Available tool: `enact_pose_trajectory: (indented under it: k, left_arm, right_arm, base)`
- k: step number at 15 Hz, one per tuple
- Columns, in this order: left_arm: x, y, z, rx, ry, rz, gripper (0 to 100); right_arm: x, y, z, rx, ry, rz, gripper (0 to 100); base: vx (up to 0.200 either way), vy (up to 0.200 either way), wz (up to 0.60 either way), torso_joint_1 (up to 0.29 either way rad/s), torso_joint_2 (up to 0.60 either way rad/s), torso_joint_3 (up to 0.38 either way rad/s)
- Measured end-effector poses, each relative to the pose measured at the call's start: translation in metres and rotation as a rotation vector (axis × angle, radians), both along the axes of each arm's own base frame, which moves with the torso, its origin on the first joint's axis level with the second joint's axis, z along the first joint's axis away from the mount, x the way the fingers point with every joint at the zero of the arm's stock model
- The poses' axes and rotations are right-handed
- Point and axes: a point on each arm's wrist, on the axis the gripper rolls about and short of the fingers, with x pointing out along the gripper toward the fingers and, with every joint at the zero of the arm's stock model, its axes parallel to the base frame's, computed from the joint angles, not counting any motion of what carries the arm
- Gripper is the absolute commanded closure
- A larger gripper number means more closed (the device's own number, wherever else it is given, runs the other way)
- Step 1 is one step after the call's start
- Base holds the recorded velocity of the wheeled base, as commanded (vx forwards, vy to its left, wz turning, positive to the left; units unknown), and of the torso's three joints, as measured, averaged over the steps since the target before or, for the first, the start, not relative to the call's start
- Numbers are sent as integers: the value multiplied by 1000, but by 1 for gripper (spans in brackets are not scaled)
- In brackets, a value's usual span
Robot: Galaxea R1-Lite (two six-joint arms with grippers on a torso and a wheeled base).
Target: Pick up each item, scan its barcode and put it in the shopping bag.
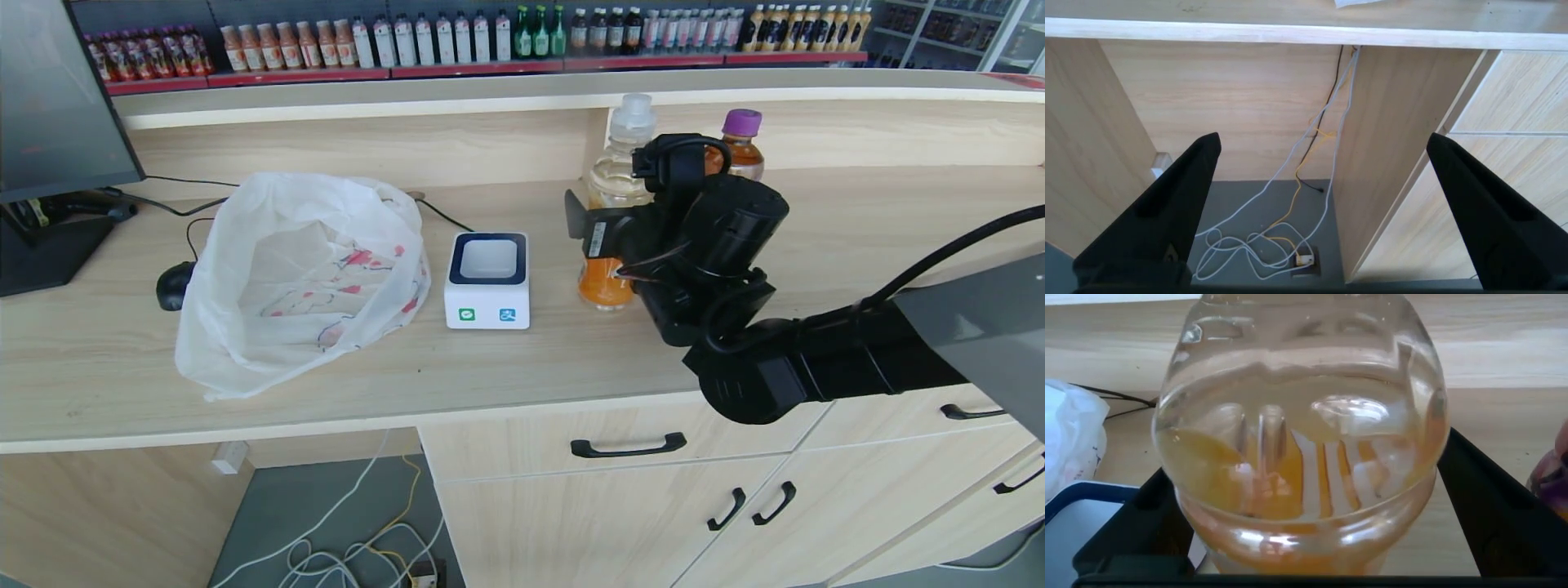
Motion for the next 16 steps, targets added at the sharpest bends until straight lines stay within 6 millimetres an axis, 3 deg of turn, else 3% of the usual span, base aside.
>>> enact_pose_trajectory:
  k: [11, 12, 16]
  left_arm:
    - [0, 0, 0, 0, 0, 0, 0]
    - [0, 0, 0, 0, 0, 0, 0]
    - [0, 0, 0, 0, 0, 0, 0]
  right_arm:
    - [3, 1, 4, 18, -12, 1, 0]
    - [3, 1, 5, 20, -14, 1, 100]
    - [2, 0, 7, 27, -21, 1, 100]
  base:
    - [0, 0, 0, 0, 0, 0]
    - [0, 0, 0, 0, 0, 0]
    - [0, 0, 0, 0, 0, 0]
